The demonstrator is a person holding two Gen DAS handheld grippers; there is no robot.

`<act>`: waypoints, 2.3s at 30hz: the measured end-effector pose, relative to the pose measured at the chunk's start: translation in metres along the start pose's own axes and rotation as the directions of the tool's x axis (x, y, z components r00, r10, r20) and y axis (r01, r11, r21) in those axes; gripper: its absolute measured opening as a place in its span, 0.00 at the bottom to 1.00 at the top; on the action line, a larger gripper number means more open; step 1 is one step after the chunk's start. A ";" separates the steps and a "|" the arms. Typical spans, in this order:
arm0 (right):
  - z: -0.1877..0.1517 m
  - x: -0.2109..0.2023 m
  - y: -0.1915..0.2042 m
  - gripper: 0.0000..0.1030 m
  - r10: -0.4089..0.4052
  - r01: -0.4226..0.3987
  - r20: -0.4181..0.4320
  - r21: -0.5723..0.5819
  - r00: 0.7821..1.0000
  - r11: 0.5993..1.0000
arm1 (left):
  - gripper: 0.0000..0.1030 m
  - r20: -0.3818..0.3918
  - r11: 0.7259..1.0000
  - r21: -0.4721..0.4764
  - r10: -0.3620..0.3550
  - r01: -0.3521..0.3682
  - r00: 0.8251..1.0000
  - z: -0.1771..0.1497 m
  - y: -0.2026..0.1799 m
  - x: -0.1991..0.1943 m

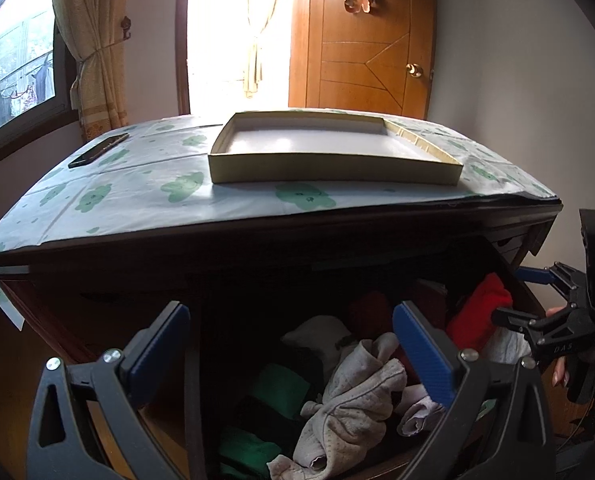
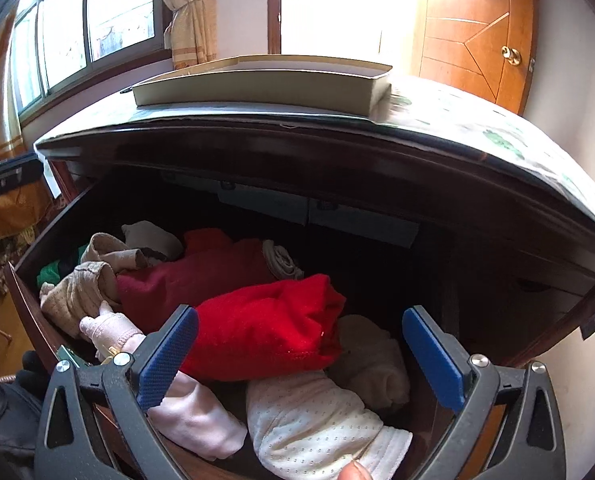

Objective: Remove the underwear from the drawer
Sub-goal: 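Grasp the beige sock with the left tool while the right tool grasps the red sock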

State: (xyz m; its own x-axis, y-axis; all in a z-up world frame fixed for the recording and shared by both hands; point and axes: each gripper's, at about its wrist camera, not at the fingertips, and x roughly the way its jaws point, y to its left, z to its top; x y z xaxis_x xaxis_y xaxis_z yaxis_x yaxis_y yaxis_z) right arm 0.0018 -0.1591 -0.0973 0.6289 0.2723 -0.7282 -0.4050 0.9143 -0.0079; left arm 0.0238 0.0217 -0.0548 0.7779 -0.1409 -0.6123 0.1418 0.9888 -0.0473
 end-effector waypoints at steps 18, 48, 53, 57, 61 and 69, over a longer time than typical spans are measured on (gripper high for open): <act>0.008 -0.008 -0.010 1.00 -0.080 0.079 0.000 0.102 0.997 0.992 | 1.00 -0.238 0.986 0.117 -0.091 0.121 0.967 -0.031 -0.027 0.042; -0.001 0.019 -0.002 0.49 0.174 -0.159 -0.107 0.130 0.979 0.979 | 0.32 -0.470 0.960 0.090 -0.193 0.264 0.861 -0.050 -0.033 0.078; -0.002 0.009 0.004 0.44 0.173 -0.166 -0.055 0.103 0.983 0.981 | 0.26 -0.411 0.964 0.089 -0.194 0.252 0.890 -0.050 -0.029 0.066; -0.001 0.000 0.011 0.43 0.143 -0.141 -0.023 0.063 0.989 0.988 | 0.25 -0.357 0.968 0.071 -0.200 0.241 0.912 -0.047 -0.023 0.054; 0.001 -0.011 0.017 0.42 0.115 -0.115 0.018 0.024 0.993 0.993 | 0.25 -0.305 0.972 0.044 -0.208 0.232 0.929 -0.043 -0.019 0.047; 0.005 -0.029 0.023 0.42 0.073 -0.071 0.083 -0.027 0.994 0.997 | 0.23 -0.213 0.972 0.008 -0.230 0.237 0.950 -0.035 -0.010 0.031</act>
State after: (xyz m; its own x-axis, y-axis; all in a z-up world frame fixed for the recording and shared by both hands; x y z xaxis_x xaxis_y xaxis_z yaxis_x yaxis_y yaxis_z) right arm -0.0224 -0.1444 -0.0733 0.6506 0.3627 -0.6673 -0.4666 0.8841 0.0256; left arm 0.0251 0.0087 -0.1009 0.5760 -0.3502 -0.7386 0.3265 0.9269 -0.1849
